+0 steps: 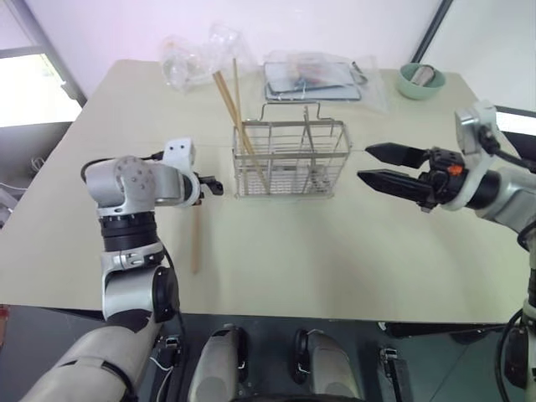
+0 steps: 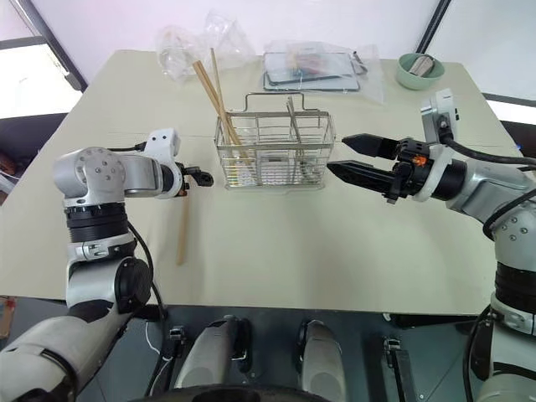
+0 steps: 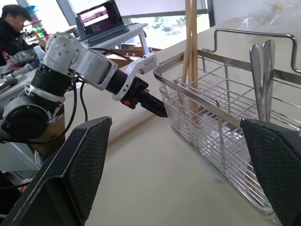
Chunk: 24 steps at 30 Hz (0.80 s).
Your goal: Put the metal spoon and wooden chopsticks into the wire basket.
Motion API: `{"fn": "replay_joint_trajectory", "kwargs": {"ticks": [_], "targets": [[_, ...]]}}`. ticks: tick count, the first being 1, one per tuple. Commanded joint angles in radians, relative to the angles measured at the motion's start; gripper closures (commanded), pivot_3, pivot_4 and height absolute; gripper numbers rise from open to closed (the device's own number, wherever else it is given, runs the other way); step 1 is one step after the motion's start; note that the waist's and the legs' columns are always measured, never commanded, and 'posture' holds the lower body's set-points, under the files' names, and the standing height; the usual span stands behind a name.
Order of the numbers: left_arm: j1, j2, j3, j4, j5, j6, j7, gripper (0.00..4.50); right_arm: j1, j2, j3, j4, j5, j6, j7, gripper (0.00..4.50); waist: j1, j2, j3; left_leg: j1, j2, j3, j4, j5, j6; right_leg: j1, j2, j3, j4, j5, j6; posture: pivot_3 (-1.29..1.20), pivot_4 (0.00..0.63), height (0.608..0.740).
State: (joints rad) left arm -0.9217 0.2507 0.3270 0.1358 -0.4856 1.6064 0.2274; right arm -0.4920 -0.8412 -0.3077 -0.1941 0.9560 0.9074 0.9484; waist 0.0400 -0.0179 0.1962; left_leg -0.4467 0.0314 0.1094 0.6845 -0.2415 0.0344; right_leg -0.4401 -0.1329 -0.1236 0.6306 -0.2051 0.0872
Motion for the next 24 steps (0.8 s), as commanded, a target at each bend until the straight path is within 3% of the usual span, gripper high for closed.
{"fn": "replay_joint_trajectory", "kwargs": {"ticks": [1, 5, 8, 14, 16, 20, 24], "targets": [[-0.01, 0.005, -0.022, -0.003, 0.004, 0.008, 0.008, 0.02, 0.006, 0.003, -0.027, -0.033, 0.013, -0.02, -0.006, 0.0, -0.001, 0.0, 0.0, 0.0, 0.0, 0.0, 0.0, 0.0, 0.0, 0.0, 0.0, 0.0, 0.0, 0.0, 0.0, 0.0, 0.15, 0.707], [0.002, -0.015, -0.04, 0.025, 0.001, 0.008, 0.007, 0.02, 0.019, 0.007, -0.036, -0.043, 0.019, -0.022, -0.018, 0.0, -0.001, 0.001, 0.0, 0.0, 0.0, 0.0, 0.0, 0.0, 0.0, 0.0, 0.0, 0.0, 0.0, 0.0, 0.0, 0.0, 0.15, 0.707], [-0.002, -0.026, -0.043, 0.038, 0.008, 0.008, 0.003, 0.74, 0.02, 0.009, -0.041, -0.045, 0.024, -0.021, -0.025, 0.0, 0.001, 0.001, -0.001, 0.001, 0.0, 0.0, 0.0, 0.0, 0.0, 0.0, 0.0, 0.0, 0.0, 0.0, 0.0, 0.0, 0.15, 0.707], [-0.029, -0.042, -0.014, 0.046, 0.04, 0.008, 0.001, 3.66, 0.021, 0.008, -0.045, -0.048, 0.027, -0.02, -0.031, 0.0, 0.002, 0.001, -0.001, 0.001, 0.0, 0.0, 0.0, 0.0, 0.0, 0.001, -0.001, 0.0, 0.0, 0.0, 0.0, 0.0, 0.15, 0.707], [-0.036, -0.045, 0.003, 0.044, 0.058, 0.008, 0.002, 4.44, 0.019, 0.007, -0.047, -0.044, 0.028, -0.02, -0.03, 0.0, 0.0, 0.001, -0.001, 0.001, 0.0, 0.0, 0.0, 0.0, 0.0, 0.001, -0.001, 0.0, 0.0, 0.0, 0.0, 0.0, 0.15, 0.707], [-0.046, -0.016, -0.015, 0.012, 0.106, -0.039, -0.027, 4.44, 0.011, 0.008, -0.041, -0.038, 0.024, -0.022, -0.031, 0.0, -0.001, 0.001, -0.001, 0.001, 0.0, 0.0, 0.0, 0.0, 0.001, 0.001, 0.0, 0.0, 0.0, 0.0, 0.0, 0.0, 0.15, 0.707], [-0.096, 0.037, -0.018, 0.028, 0.163, -0.328, -0.061, 4.44, 0.0, 0.006, -0.038, -0.03, 0.023, -0.021, -0.03, 0.0, -0.001, 0.001, 0.0, 0.0, 0.0, 0.0, 0.0, 0.0, 0.0, -0.001, 0.0, 0.0, 0.0, 0.0, 0.0, 0.0, 0.15, 0.707]]}}
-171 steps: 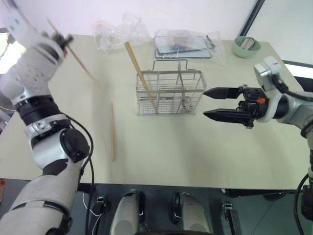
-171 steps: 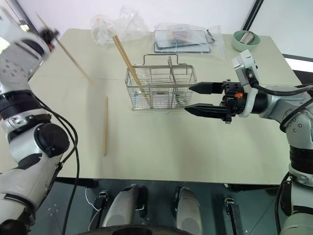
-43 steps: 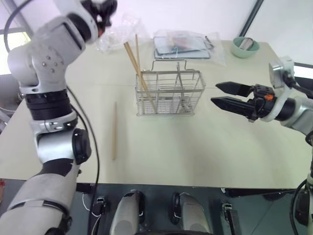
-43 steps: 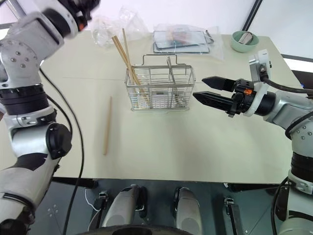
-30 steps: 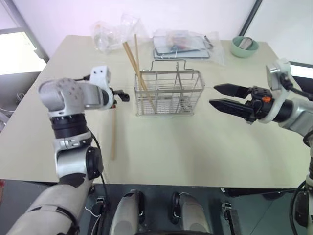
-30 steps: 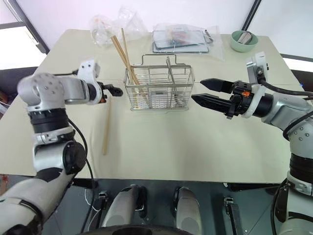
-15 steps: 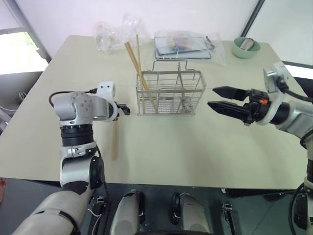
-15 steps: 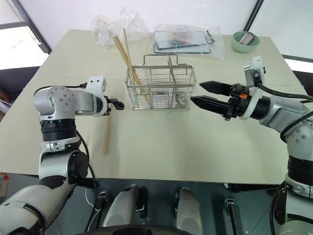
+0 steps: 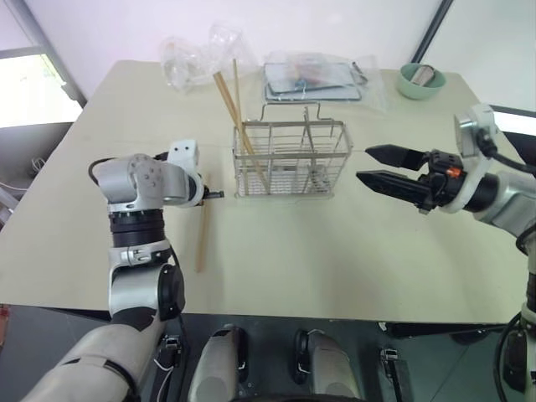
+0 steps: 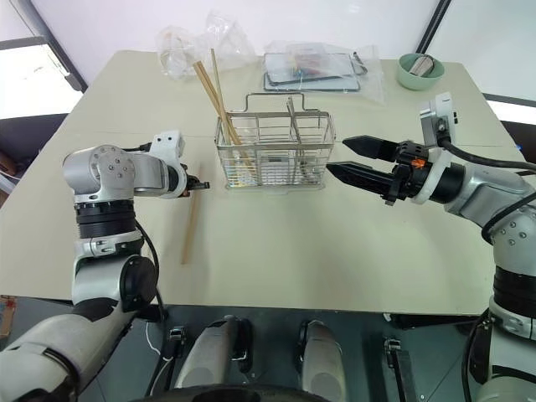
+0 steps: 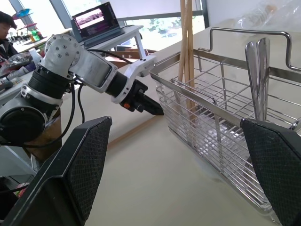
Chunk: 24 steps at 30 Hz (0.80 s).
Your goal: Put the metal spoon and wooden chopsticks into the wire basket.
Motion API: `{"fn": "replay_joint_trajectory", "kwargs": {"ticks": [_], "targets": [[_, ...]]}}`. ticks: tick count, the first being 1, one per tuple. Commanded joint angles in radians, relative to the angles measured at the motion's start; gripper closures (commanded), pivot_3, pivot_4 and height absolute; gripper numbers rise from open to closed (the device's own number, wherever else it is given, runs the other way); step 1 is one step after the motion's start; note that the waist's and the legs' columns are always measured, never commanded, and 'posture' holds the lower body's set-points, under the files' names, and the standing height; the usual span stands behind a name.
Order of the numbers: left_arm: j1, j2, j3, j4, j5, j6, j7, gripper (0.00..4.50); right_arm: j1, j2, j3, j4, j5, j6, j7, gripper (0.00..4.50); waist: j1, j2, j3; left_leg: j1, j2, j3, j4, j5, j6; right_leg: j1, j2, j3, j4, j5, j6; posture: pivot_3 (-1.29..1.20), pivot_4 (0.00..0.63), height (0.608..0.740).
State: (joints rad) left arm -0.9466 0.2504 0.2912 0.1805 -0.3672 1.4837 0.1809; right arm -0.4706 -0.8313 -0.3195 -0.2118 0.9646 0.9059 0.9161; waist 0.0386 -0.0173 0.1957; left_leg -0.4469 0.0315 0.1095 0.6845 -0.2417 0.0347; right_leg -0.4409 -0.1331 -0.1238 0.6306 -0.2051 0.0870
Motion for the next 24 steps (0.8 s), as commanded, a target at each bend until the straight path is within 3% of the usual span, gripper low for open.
{"fn": "replay_joint_trajectory", "kwargs": {"ticks": [1, 6, 9, 15, 24], "targets": [[-0.099, 0.046, 0.04, -0.002, 0.053, -0.303, -0.014, 4.44, -0.024, -0.007, -0.025, -0.01, 0.015, -0.017, 0.006, 0.0, 0.001, 0.0, 0.0, 0.0, 0.0, 0.0, 0.0, 0.0, 0.0, 0.0, 0.0, 0.0, 0.0, 0.0, 0.0, 0.0, 0.15, 0.707], [-0.271, 0.054, 0.129, 0.022, -0.003, -0.766, -0.134, 4.44, -0.062, -0.033, -0.014, 0.016, 0.009, -0.001, 0.018, 0.0, 0.001, 0.0, 0.0, -0.003, 0.0, 0.0, 0.0, 0.0, 0.0, -0.001, -0.001, 0.0, -0.002, 0.0, 0.0, 0.0, 0.15, 0.707], [-0.35, 0.029, 0.143, -0.02, -0.078, -0.879, -0.221, 4.44, -0.087, -0.047, -0.002, 0.032, 0.002, 0.008, 0.027, 0.0, 0.003, 0.0, 0.0, -0.004, 0.0, 0.001, 0.0, 0.0, 0.0, -0.002, -0.001, -0.001, -0.003, 0.0, 0.0, 0.0, 0.15, 0.707], [-0.33, -0.046, 0.065, -0.152, -0.197, -0.814, -0.299, 4.44, -0.105, -0.065, -0.002, 0.034, 0.004, 0.022, 0.031, 0.0, 0.001, 0.0, 0.0, -0.003, 0.0, 0.001, 0.001, -0.001, 0.002, 0.0, 0.0, -0.001, -0.002, 0.0, 0.0, 0.0, 0.15, 0.707], [-0.154, -0.054, -0.107, -0.218, -0.169, -0.781, -0.377, 4.44, -0.053, -0.076, -0.046, -0.006, 0.025, 0.039, 0.012, 0.0, -0.001, 0.0, 0.0, -0.001, 0.0, 0.001, 0.001, -0.001, 0.002, 0.0, 0.001, 0.0, 0.0, 0.0, 0.0, 0.0, 0.15, 0.707]]}}
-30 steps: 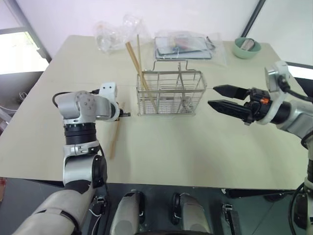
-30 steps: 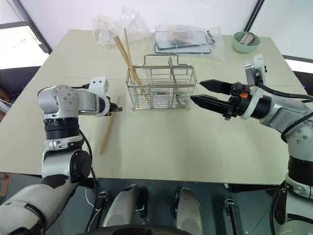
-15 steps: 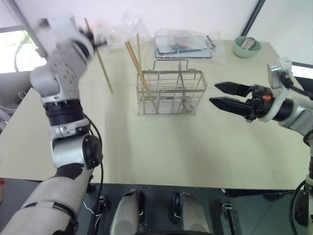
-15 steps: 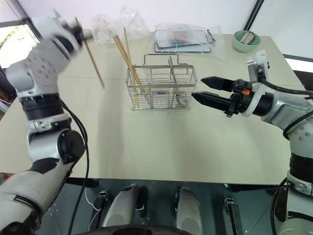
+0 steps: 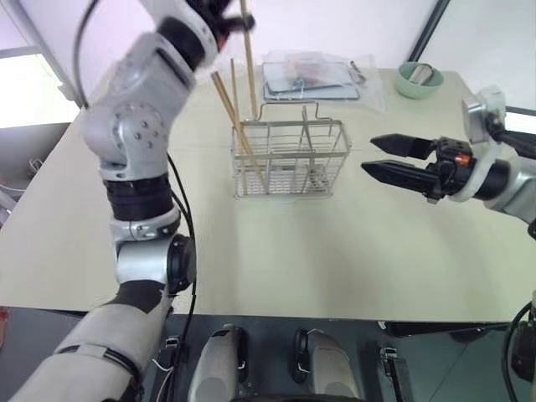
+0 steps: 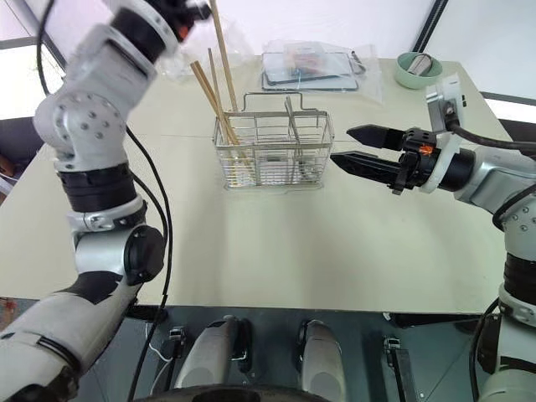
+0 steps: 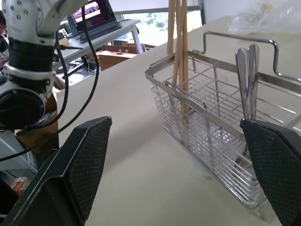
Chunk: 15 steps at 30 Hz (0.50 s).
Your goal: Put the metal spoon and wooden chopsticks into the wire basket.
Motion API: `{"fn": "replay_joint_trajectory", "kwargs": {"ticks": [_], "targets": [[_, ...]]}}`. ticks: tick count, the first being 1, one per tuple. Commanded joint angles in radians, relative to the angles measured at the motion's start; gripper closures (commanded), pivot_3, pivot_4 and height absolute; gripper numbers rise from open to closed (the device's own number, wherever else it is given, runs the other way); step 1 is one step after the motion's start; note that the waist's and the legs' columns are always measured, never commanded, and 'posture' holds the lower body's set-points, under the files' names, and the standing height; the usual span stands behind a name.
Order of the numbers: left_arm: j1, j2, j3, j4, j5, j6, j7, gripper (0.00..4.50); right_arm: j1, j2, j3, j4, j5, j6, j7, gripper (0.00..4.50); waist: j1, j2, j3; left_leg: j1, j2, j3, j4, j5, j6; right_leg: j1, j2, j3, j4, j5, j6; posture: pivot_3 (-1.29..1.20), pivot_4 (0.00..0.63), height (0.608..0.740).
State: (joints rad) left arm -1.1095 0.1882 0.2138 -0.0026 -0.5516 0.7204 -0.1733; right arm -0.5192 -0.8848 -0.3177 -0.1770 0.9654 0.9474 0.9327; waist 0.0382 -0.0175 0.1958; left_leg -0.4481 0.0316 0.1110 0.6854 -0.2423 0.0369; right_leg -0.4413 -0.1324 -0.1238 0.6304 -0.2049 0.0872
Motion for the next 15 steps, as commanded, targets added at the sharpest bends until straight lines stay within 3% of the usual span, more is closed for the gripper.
{"fn": "replay_joint_trajectory", "kwargs": {"ticks": [1, 6, 9, 15], "targets": [[0.021, 0.009, -0.039, -0.037, 0.021, -0.022, -0.025, 4.44, -0.002, -0.023, -0.052, -0.043, 0.027, 0.0, -0.007, 0.0, 0.0, 0.0, 0.0, 0.0, 0.0, 0.0, 0.0, 0.0, 0.0, 0.0, 0.0, 0.0, 0.0, 0.0, 0.0, 0.0, 0.15, 0.707], [0.122, -0.006, -0.106, -0.051, 0.08, -0.109, -0.062, 4.44, -0.004, -0.019, -0.063, -0.042, 0.028, 0.001, -0.017, 0.0, 0.001, 0.0, 0.0, 0.0, 0.0, 0.0, 0.0, 0.0, 0.0, 0.0, 0.0, 0.0, 0.0, 0.0, 0.0, 0.0, 0.15, 0.707], [0.14, -0.004, -0.122, -0.063, 0.094, -0.16, -0.099, 3.4, -0.006, -0.015, -0.062, -0.042, 0.028, -0.001, -0.02, 0.0, 0.002, 0.0, 0.0, 0.0, 0.0, 0.0, 0.0, 0.0, 0.0, 0.0, 0.0, 0.0, 0.0, 0.0, 0.0, 0.0, 0.15, 0.707], [0.13, 0.011, -0.093, -0.122, 0.035, -0.116, -0.13, 0.32, -0.008, -0.01, -0.05, -0.034, 0.016, -0.013, -0.018, 0.0, 0.0, 0.0, 0.0, 0.0, 0.0, -0.001, 0.0, 0.0, 0.001, 0.0, 0.0, 0.0, -0.001, 0.0, 0.0, 0.0, 0.15, 0.707]]}}
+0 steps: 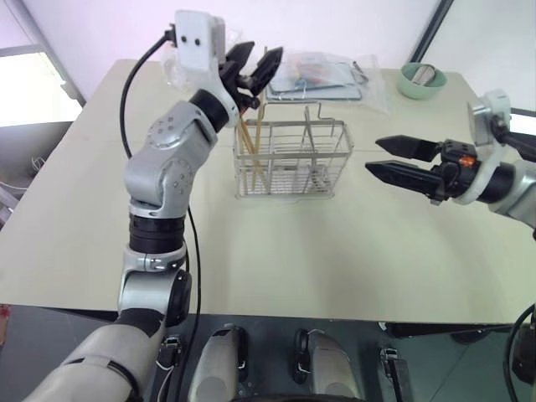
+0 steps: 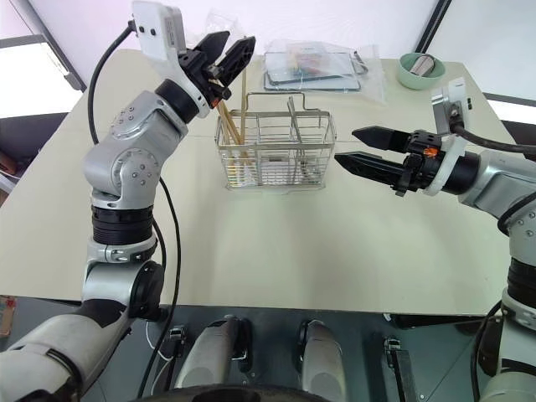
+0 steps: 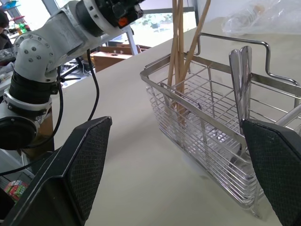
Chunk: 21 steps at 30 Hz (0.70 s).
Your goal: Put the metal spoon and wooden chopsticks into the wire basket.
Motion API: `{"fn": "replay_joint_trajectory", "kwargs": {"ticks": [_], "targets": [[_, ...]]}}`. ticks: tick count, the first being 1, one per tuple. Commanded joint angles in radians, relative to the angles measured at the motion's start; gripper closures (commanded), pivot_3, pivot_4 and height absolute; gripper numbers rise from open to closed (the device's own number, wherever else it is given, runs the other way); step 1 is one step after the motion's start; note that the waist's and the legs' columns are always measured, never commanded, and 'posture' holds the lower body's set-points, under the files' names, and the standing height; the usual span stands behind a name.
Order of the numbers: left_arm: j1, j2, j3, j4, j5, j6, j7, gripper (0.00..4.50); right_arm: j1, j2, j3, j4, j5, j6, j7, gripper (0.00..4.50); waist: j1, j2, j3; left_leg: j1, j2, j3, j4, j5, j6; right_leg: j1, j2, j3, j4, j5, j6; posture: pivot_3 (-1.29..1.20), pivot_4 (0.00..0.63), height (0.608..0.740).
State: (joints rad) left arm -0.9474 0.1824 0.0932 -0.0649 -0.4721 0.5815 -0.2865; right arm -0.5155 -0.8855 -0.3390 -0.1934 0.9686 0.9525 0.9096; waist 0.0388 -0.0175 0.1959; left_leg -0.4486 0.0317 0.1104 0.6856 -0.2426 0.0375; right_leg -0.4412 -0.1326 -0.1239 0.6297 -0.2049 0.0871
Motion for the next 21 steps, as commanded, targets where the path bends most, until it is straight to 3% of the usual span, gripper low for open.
{"fn": "replay_joint_trajectory", "kwargs": {"ticks": [1, 5, 11, 13, 21], "targets": [[-0.049, 0.038, 0.053, -0.062, -0.074, 0.054, -0.024, 0.02, -0.011, -0.011, -0.025, -0.014, 0.006, -0.024, 0.01, 0.0, 0.0, 0.0, 0.0, 0.0, 0.0, 0.0, 0.0, 0.0, 0.0, 0.0, 0.0, 0.0, 0.0, 0.0, 0.0, 0.0, 0.15, 0.707], [-0.111, 0.2, 0.12, -0.047, -0.161, 0.158, -0.133, 0.02, -0.016, -0.031, -0.011, 0.016, -0.034, -0.054, 0.044, 0.0, -0.006, 0.0, 0.0, 0.0, 0.0, 0.0, 0.0, 0.0, 0.0, -0.001, 0.001, 0.0, 0.001, 0.0, 0.0, 0.0, 0.15, 0.707], [-0.063, 0.638, 0.112, 0.026, -0.197, 0.208, -0.573, 0.02, -0.056, -0.094, 0.035, 0.164, -0.154, -0.159, 0.146, 0.0, -0.026, 0.002, 0.0, 0.001, 0.0, 0.001, -0.001, 0.001, -0.001, -0.001, 0.001, 0.0, 0.001, 0.0, 0.0, 0.0, 0.15, 0.707], [-0.012, 0.741, 0.098, 0.033, -0.184, 0.184, -0.691, 0.02, -0.066, -0.109, 0.054, 0.211, -0.191, -0.196, 0.184, 0.0, -0.026, 0.002, 0.0, 0.001, 0.0, 0.001, -0.001, 0.0, -0.001, -0.001, 0.001, 0.0, 0.001, 0.0, 0.0, 0.0, 0.15, 0.707], [0.145, 0.833, 0.065, -0.012, -0.083, 0.048, -0.795, 0.02, -0.11, -0.102, 0.101, 0.334, -0.277, -0.27, 0.262, 0.0, -0.027, 0.002, 0.0, 0.0, 0.0, 0.0, -0.001, 0.0, -0.001, -0.001, 0.0, 0.0, -0.001, -0.001, 0.0, 0.0, 0.15, 0.707]]}}
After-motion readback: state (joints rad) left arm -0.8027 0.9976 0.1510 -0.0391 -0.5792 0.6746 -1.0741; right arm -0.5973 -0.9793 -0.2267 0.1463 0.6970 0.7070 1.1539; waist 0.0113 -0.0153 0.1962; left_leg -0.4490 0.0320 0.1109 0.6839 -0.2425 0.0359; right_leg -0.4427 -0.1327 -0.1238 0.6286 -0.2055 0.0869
